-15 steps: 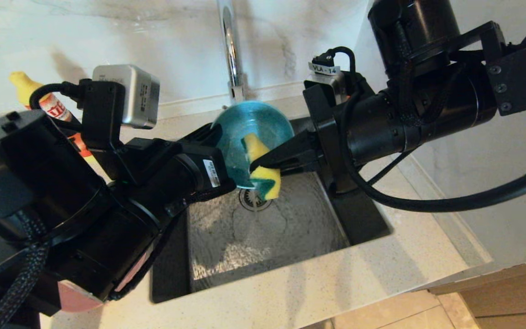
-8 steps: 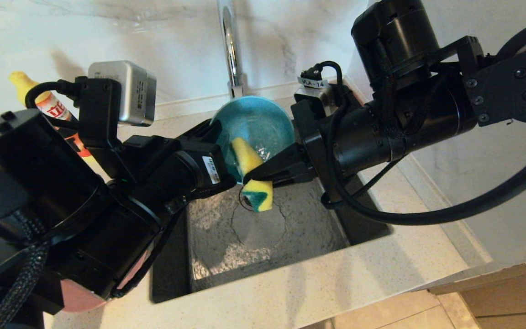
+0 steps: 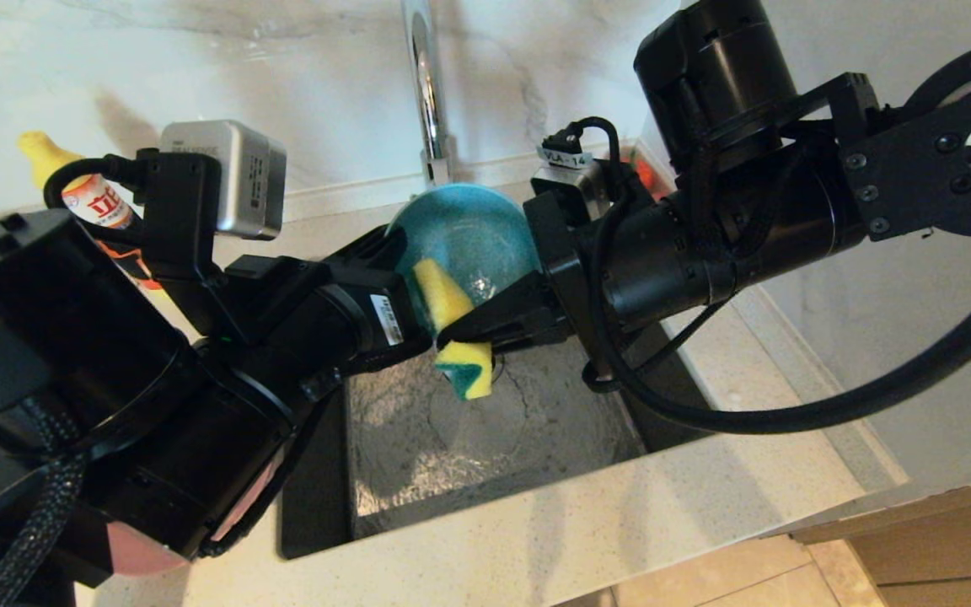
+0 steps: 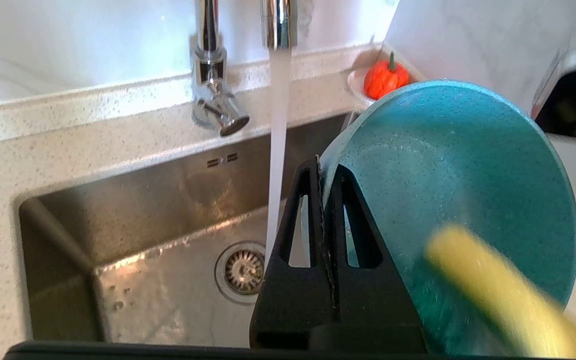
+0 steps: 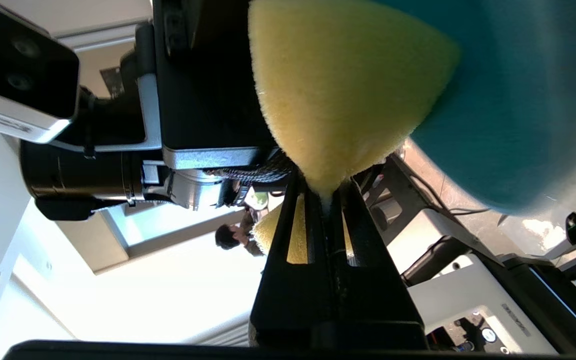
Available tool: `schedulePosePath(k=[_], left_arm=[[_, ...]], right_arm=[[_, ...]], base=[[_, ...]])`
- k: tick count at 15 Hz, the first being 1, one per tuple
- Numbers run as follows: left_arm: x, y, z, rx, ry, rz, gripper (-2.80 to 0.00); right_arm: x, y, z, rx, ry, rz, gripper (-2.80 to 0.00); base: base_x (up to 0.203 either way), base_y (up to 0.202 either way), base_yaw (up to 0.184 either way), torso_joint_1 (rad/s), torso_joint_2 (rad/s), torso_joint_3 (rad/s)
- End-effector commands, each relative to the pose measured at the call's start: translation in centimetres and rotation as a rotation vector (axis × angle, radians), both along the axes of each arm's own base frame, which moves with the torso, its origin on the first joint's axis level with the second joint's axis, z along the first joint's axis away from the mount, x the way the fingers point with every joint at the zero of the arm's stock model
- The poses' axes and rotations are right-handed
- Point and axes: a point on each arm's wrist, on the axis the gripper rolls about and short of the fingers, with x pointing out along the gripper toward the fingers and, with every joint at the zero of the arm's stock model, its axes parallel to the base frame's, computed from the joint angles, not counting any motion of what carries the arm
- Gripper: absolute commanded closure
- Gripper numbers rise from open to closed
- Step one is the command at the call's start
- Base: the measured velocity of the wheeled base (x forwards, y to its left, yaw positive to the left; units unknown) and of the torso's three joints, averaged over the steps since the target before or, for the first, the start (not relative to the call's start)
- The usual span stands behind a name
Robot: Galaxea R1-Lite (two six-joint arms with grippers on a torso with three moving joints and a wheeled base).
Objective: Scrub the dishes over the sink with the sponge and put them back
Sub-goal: Wipe the bowl
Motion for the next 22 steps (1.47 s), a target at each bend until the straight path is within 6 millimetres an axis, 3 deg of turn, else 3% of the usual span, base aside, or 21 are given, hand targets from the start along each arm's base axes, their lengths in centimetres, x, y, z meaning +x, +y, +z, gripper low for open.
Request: schedulePosePath(k=[1, 5, 11, 22], left_arm=[[-0.2, 0.2, 0.2, -0.008, -0.008, 0.003, 0.00], [-0.1, 0.2, 0.5, -0.001, -0.020, 0.010, 0.00], [-0.6, 0.7, 0.9, -0.002, -0.033, 0.011, 0.00], [-1.9, 0.4, -0.2, 0.055, -0.028, -0.087, 0.00]], right_arm=[[0.7, -1.2, 0.3, 0.004, 0.003, -0.038, 0.00], [0.0, -2.4, 1.6, 0.028, -0.021, -0.052, 0.00], [0.7, -4.9, 2.2, 0.026, -0.022, -0.127, 0.00], [1.7, -4.0, 2.6, 0.094, -0.105, -0.117, 0.00]], base=[[0.000, 0.000, 0.000, 0.000, 0.00, 0.000], [0.000, 0.000, 0.000, 0.000, 0.00, 0.000], [0.000, 0.000, 0.000, 0.000, 0.00, 0.000], [0.000, 0.000, 0.000, 0.000, 0.00, 0.000]])
